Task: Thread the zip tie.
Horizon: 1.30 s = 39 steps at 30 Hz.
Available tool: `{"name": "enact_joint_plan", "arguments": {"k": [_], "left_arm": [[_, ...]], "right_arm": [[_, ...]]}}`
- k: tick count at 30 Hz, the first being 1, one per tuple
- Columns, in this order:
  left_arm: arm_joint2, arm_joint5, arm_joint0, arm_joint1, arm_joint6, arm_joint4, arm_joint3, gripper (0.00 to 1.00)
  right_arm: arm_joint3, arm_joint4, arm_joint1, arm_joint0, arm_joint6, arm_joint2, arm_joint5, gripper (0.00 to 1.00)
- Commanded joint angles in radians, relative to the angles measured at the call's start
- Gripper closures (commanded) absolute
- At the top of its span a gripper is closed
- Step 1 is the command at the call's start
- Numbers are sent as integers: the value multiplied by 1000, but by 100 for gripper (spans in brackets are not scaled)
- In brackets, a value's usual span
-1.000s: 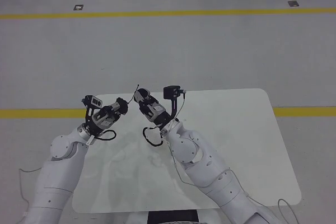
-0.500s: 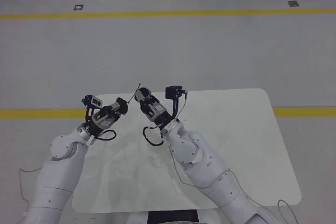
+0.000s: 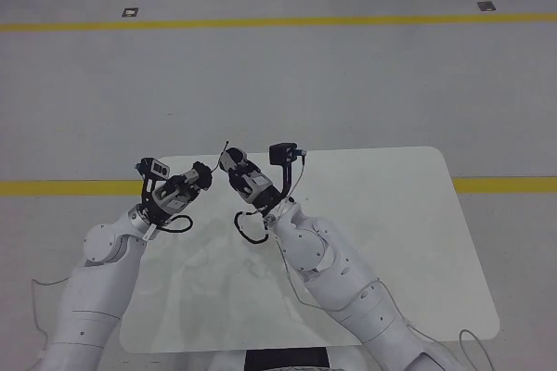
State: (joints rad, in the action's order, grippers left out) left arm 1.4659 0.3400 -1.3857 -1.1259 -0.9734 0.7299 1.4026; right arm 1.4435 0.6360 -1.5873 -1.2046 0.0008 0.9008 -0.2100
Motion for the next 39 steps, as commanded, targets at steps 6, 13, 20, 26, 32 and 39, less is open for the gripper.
{"name": "enact_joint_plan", "arguments": {"k": [6,13,20,26,32,39], "left_arm": [[0,0,0,0,0,0,0,100],[0,0,0,0,0,0,0,100],[0,0,0,0,0,0,0,100],[0,0,0,0,0,0,0,100],[0,0,0,0,0,0,0,100],[0,0,0,0,0,0,0,100]], "right_arm": [[1,-2,-1,0,-6,1,1,100],[11,-39,-2,-5,-12,12,-13,100],[0,-46,-5,-6,10,-3,-21,100],[-18,-44,-8,-4,14,-19,-21,100],[-23,-50,-11,-2,-7,-18,-20,100],[-18,-65,-12,-6,-17,-9,-29,95]]}}
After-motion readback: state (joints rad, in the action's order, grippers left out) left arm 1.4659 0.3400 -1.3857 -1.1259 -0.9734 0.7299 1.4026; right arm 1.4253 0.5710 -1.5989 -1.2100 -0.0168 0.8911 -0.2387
